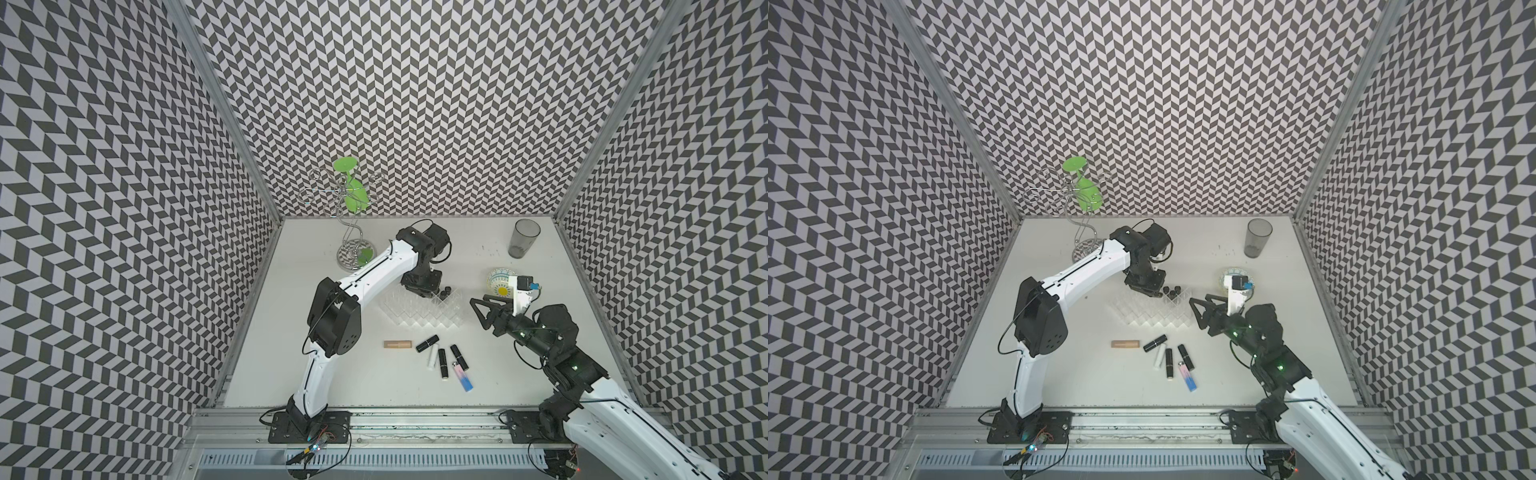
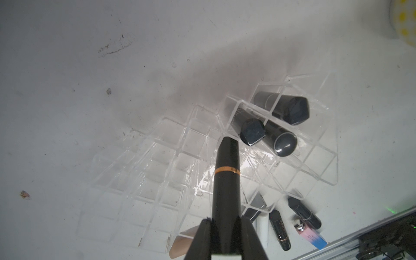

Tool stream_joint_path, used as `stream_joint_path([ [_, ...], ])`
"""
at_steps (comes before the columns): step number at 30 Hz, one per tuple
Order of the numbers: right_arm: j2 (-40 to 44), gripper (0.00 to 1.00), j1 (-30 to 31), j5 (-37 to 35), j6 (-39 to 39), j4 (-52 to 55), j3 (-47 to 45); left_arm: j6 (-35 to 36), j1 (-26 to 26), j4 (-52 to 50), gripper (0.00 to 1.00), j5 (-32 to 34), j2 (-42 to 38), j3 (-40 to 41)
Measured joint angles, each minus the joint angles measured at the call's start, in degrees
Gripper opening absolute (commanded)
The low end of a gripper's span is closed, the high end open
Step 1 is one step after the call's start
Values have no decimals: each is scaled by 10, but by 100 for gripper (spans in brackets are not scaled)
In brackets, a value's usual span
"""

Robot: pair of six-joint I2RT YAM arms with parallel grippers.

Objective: Arrange the lipsticks in the organizer
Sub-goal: Place the lipstick in the storage box.

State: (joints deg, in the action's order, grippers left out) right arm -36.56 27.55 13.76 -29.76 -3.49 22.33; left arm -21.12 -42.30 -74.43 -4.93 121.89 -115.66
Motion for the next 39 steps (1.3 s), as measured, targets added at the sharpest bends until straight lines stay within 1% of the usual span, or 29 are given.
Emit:
stream_joint_path([
  [6,0,67,0,2,0,-13,-5,-4,-5,-22,0,11,23,-39],
  [11,-5,67,0,6,0,-17,-9,-6,-4,-24,2,13,34,-55],
  [12,-6,67,0,7,0,-19,-9,-6,-4,-25,6,13,38,-61],
  [13,-7,67,0,9,0,-21,-9,-6,-4,-24,14,13,41,-65],
  [16,-10,67,0,11,0,-25,-9,-6,-4,-21,16,12,57,-79],
  [19,-10,67,0,11,0,-27,-9,-7,-4,-12,29,12,75,-83],
  [21,-10,67,0,12,0,-27,-9,-7,-5,-9,36,11,83,-83],
  [23,-10,67,0,13,0,-28,-9,-9,-5,-6,41,11,87,-83],
  [27,-11,67,0,14,0,-30,-10,-10,-5,3,56,10,86,-83],
  [30,-16,66,0,19,0,-33,-10,-20,-7,21,61,11,73,-77],
  [31,-18,66,0,23,0,-35,-12,-25,-9,36,62,16,61,-63],
  [32,-20,64,0,28,0,-35,-13,-31,-13,61,64,26,33,-31],
  [33,-22,62,0,33,0,-33,-13,-40,-18,87,68,33,1,6],
  [34,-24,61,0,37,-2,-31,-13,-48,-24,118,69,38,-36,49],
  [37,-29,60,16,30,-4,10,3,-72,-46,254,69,40,-197,225],
  [39,-30,59,51,-3,-6,52,24,-87,-60,358,69,32,-313,349],
])
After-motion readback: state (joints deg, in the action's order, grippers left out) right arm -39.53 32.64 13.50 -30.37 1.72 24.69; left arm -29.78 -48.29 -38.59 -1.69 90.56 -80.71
